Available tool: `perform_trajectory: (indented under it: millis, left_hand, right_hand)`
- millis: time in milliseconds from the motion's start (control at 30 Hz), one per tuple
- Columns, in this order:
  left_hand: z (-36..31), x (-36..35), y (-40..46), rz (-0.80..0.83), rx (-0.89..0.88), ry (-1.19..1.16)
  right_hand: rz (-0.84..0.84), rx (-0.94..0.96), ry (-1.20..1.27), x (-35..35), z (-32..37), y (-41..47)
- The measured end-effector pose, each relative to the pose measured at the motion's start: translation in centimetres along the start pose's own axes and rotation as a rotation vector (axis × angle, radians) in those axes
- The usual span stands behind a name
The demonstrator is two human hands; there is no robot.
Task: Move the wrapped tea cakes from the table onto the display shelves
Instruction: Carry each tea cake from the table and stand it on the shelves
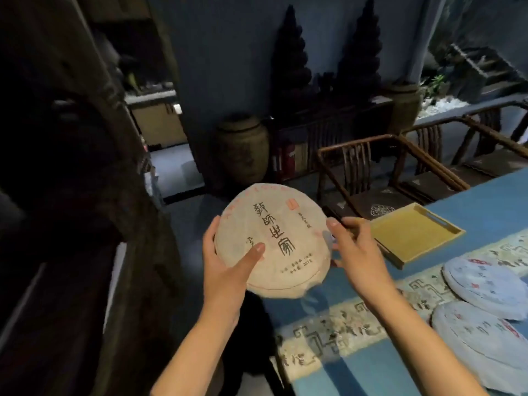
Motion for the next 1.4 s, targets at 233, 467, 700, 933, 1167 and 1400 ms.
perform_trajectory:
  millis: [233,467,700,933,1167,1400]
  left_hand:
    - [-8.6,14.8,-3.1,-0.451,-0.3,0.023]
    - [-16.8,31.5,-7.0,-0.703,-0.437,0.05]
    - [-22.2,46.3,-13.0,-0.787,-0.375,0.131]
    - [-25.6,53.0,-21.7,-1.137,-0.456,0.311]
    - [-25.3,54.8,-28.2,-1.413,-0.513,0.206]
    - [-26.5,53.9,-31.6,-1.528,-0.541,0.179]
  right_hand:
    - [0.509,0.173,0.239,-19.4,7.3,-7.6]
    - [0.837,0.193,0.503,-36.1,13.3,-15.4]
    - [1.048,0.086,0.689,-50.2,15.5,-24.4]
    - [1.265,0.037,0.737,-57.5,16.0,-33.7]
    - [1.571,-0.111,0.678,-60.8,15.3,-41.7]
    - [1.818,-0.198,0.696,-62.2,16.2,-46.3]
Point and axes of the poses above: each hand's wrist, its own y-axis towards the middle knuckle, its own x-axis out of the back of the hand, z = x × y, the point moved 3 cm from there along y, towards the middle knuckle, and after that the axes turned 4 degrees about y, right-handed, at the moved point
